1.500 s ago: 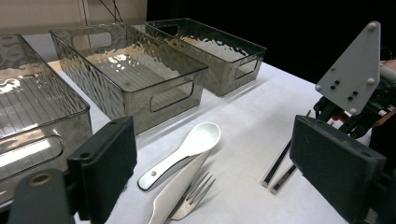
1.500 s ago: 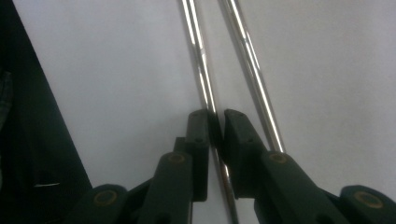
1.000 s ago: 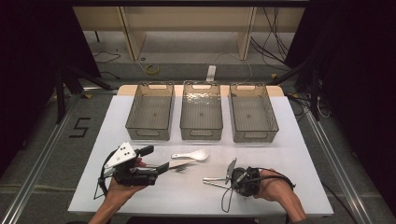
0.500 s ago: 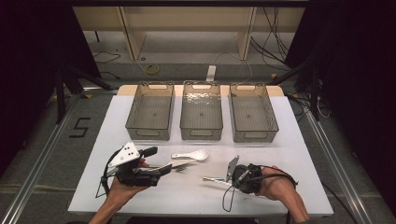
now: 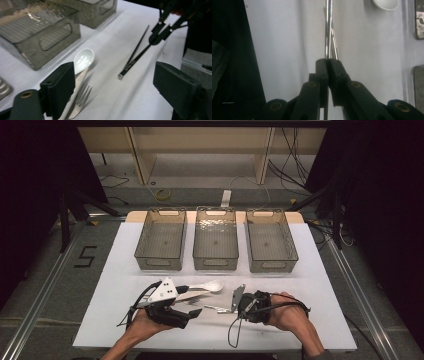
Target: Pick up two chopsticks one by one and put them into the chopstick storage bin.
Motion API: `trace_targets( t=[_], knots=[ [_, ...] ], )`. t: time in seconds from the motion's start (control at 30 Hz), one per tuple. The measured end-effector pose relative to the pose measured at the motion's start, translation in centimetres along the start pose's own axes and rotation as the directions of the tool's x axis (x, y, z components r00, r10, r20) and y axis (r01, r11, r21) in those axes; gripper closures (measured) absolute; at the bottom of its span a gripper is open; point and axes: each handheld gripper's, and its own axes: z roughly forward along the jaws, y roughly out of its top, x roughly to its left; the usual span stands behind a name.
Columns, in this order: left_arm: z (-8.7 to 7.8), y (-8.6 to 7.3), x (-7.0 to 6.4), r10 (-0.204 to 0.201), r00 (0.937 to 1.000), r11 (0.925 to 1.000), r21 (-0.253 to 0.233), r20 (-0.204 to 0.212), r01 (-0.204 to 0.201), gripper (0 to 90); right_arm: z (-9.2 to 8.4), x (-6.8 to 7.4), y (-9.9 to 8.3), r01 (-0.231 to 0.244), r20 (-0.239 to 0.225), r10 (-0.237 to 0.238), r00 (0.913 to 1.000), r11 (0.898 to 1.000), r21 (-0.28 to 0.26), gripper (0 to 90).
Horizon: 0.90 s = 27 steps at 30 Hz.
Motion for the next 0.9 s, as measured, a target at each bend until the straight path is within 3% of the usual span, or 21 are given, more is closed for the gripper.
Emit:
trace_targets(
  t=[0.1,0.33,0.4,0.5,0.67,0.73,0.9],
  knots=[
    [0.6,-0.1,-0.1,0.008,0.9995,0.9992,0.04,0.031,-0.009,21.2,-0.1,0.2,0.3,0.0,-0.001,0.0,1.0,1.0,0.006,86.5],
    [2.1,0.0,-1.2,0.073,0.995,0.9893,0.122,0.069,-0.081,25.2,0.1,0.4,0.8,0.012,-0.006,-0.012,0.9999,1.0,0.007,86.5],
    [2.4,0.2,-1.3,0.115,0.9904,0.9803,0.153,0.077,-0.125,26.8,0.1,0.5,0.9,0.016,-0.008,-0.016,0.9998,1.0,0.012,86.5],
    [2.8,0.2,-1.6,0.138,0.985,0.9706,0.184,0.103,-0.156,30.3,0.3,0.7,1.1,0.038,-0.013,-0.037,0.9992,0.999,0.016,86.6],
    [3.2,0.2,-1.7,0.161,0.9803,0.9605,0.21,0.114,-0.182,34.6,0.5,1.0,1.3,0.046,-0.02,-0.046,0.9987,0.999,0.018,86.5],
    [3.4,0.2,-1.8,0.177,0.9772,0.9534,0.226,0.117,-0.2,37.0,0.6,1.1,1.6,0.07,-0.02,-0.07,0.9974,0.997,0.021,86.5],
    [3.8,0.3,-2.2,0.204,0.966,0.9408,0.241,0.159,-0.238,47.3,0.6,1.8,2.2,0.098,-0.022,-0.098,0.995,0.995,0.01,86.5]
  ],
)
